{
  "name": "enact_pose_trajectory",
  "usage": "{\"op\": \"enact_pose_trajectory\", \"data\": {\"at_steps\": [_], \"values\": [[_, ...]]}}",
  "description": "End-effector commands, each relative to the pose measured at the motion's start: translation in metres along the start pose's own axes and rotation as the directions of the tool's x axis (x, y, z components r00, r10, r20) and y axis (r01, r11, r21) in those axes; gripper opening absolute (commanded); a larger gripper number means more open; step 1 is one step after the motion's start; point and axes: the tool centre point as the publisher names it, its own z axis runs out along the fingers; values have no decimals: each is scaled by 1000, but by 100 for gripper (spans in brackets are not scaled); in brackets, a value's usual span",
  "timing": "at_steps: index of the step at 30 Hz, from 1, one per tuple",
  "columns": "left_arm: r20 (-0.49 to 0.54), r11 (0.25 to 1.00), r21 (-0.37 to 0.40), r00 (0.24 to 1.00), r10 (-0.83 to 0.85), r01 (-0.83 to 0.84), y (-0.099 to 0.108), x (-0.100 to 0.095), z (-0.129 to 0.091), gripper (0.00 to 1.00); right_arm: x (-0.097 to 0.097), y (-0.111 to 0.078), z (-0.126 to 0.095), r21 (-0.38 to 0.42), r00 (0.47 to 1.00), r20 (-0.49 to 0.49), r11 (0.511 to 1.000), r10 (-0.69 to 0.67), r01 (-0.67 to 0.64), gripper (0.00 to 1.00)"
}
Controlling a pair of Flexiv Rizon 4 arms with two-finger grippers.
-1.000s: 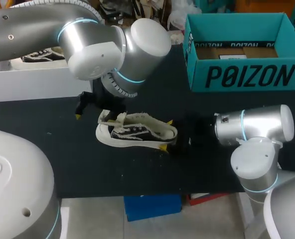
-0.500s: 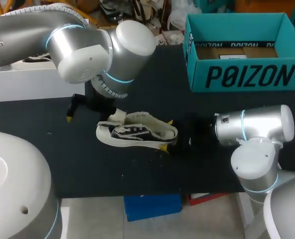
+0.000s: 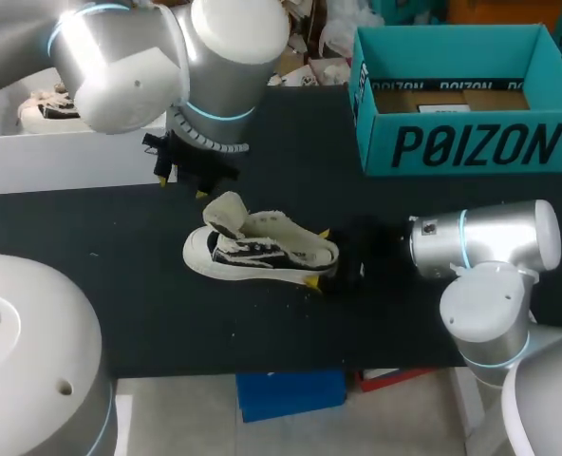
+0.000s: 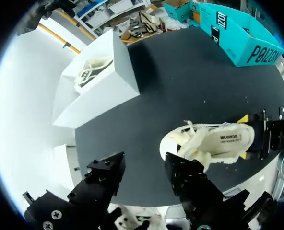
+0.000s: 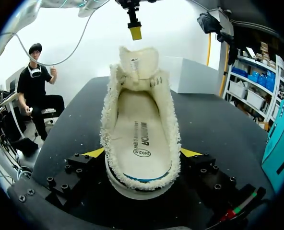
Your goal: Take the shoe out of the shoebox, open the shoe tongue, remove and reinsert the insole, then place the shoe into the shoebox
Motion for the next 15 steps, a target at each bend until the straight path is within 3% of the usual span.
{"op": "enact_pose_trajectory", "data": {"at_steps": [1, 4, 6, 7, 15], "values": [[-236, 719, 212, 679, 695, -662, -18, 12, -13, 0, 0, -3, 2, 1, 1000, 2, 1000, 2, -2, 0], [-299, 528, 311, 446, 844, -790, -38, 36, -12, 0, 0, -3, 2, 1, 1000, 2, 1000, 2, -2, 0], [-337, 547, 265, 455, 824, -794, -53, 59, -13, 0, 0, -3, 2, 1, 1000, 2, 1000, 2, -2, 0], [-350, 646, 184, 565, 747, -741, -59, 72, -15, 0, 0, -3, 2, 1, 1000, 2, 1000, 2, -2, 0], [-350, 646, 184, 565, 747, -741, -59, 72, -15, 0, 0, -3, 2, 1, 1000, 2, 1000, 2, -2, 0]]}}
